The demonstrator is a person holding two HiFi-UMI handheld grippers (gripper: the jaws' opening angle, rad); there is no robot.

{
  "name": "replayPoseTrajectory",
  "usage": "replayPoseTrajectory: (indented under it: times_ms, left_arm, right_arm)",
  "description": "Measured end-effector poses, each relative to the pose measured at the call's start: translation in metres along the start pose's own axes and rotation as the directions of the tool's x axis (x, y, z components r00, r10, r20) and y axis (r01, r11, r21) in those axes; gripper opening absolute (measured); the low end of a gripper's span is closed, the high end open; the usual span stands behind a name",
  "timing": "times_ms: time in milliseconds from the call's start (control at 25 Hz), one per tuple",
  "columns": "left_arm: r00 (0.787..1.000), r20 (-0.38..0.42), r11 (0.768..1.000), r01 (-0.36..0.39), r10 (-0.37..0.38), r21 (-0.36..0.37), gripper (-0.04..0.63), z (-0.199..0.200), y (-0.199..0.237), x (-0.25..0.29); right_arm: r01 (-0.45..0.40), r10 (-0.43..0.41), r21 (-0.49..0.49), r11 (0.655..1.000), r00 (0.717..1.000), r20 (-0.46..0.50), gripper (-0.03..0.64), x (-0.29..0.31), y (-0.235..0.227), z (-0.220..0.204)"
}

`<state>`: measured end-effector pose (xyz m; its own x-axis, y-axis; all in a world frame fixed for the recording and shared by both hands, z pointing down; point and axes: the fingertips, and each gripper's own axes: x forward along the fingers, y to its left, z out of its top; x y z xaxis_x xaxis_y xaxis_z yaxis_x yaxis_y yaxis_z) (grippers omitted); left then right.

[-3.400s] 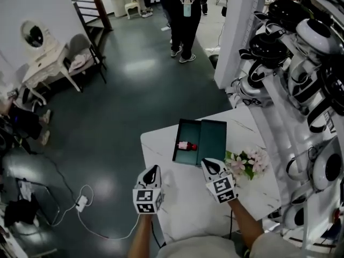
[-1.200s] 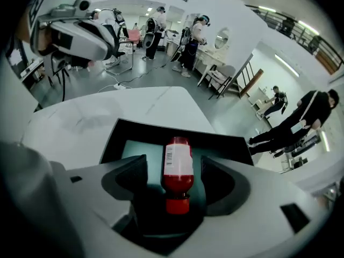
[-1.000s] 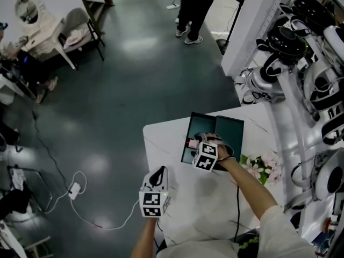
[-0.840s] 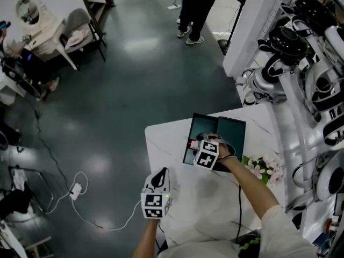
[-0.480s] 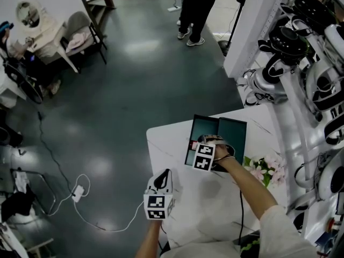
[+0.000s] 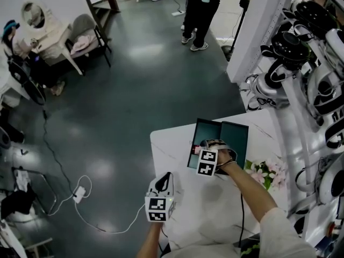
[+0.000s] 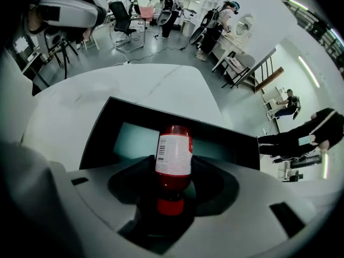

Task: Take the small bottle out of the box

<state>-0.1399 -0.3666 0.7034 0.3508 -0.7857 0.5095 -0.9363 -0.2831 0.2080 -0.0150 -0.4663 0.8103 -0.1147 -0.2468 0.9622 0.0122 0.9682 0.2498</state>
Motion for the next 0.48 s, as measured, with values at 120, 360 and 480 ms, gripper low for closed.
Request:
replayPoseTrajectory:
  times_ms: [120, 360, 480]
  left_arm:
    - [1.0, 0.008, 1.0, -0.004, 0.004, 0.006, 0.018, 0.006, -0.002, -0.004]
    - [1.0, 0.02, 1.0, -0.003, 0.003, 0.014, 0.018, 0.01, -0.009, -0.011]
    - [1.0, 0.027, 1.0, -0.001, 0.0, 0.023, 0.018, 0.013, -0.014, -0.013]
  right_arm:
    - [0.029, -0.029, -0.008, 1.0, 1.0, 0.004, 0.23, -0.005, 0.0, -0.002]
    - [0.085, -0.085, 0.016, 0.996, 0.995, 0.054, 0.23, -0.029, -0.002, 0.0]
    - [0.12, -0.123, 0.038, 0.992, 0.989, 0.085, 0.23, -0.043, -0.005, 0.003]
